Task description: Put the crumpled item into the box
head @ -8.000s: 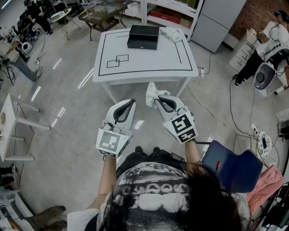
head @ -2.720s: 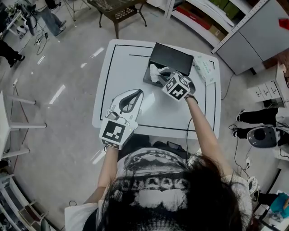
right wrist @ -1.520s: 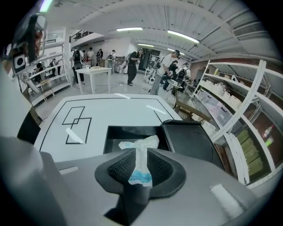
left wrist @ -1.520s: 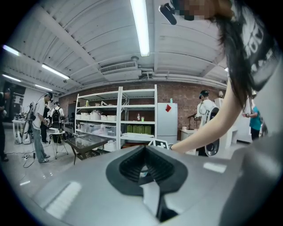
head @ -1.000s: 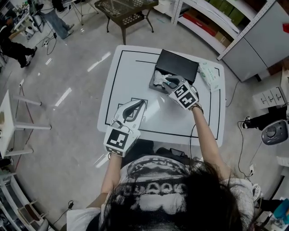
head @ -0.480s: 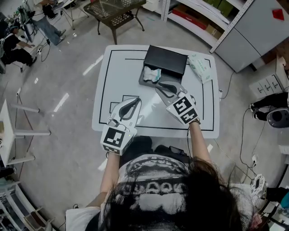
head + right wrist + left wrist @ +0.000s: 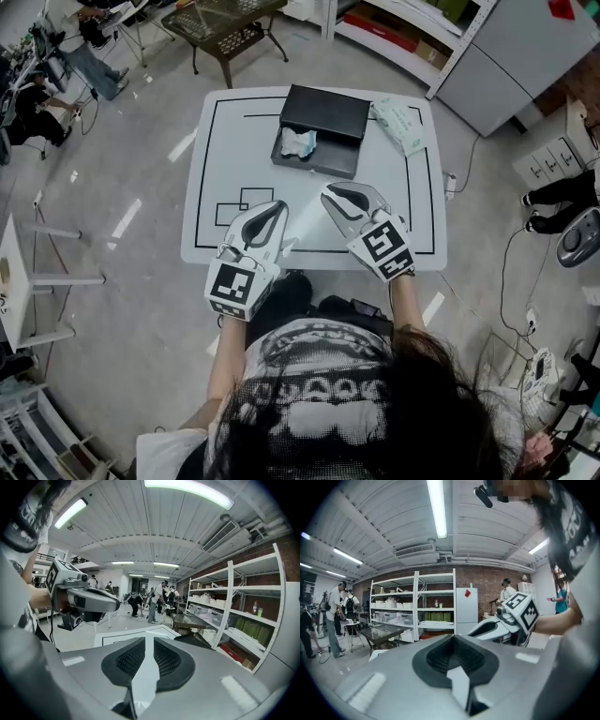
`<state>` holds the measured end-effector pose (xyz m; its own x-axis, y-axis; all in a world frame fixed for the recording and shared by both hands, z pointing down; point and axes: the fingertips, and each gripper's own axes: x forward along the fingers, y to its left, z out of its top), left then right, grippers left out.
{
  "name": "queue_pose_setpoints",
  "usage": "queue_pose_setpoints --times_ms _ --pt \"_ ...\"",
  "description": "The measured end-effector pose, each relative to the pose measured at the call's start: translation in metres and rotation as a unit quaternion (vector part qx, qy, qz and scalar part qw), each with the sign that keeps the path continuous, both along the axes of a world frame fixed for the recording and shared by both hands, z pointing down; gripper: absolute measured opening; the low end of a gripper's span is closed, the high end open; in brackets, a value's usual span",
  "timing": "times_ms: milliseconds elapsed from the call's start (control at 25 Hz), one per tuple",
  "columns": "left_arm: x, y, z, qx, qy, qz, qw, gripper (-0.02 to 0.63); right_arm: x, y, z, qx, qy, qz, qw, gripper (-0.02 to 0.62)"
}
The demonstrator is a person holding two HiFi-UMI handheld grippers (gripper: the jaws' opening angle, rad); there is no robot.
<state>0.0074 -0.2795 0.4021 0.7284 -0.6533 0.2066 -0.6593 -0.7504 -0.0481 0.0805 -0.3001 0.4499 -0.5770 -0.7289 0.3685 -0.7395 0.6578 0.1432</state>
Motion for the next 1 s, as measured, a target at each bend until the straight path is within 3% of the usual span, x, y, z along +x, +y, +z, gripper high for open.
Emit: queue_pose_setpoints --times_ms 600,1000 --pt "0.032 0.098 0.001 0.000 0.003 -0.014 0.9999 0.000 0.020 0.107 -0.009 0.007 -0.031 -0.019 0.999 0.048" --pt "0.033 0.144 0.001 -0.005 -0.009 -0.033 0.9994 0.000 0.018 0.146 -0.014 0.007 -0.048 -0.038 0.998 0.041"
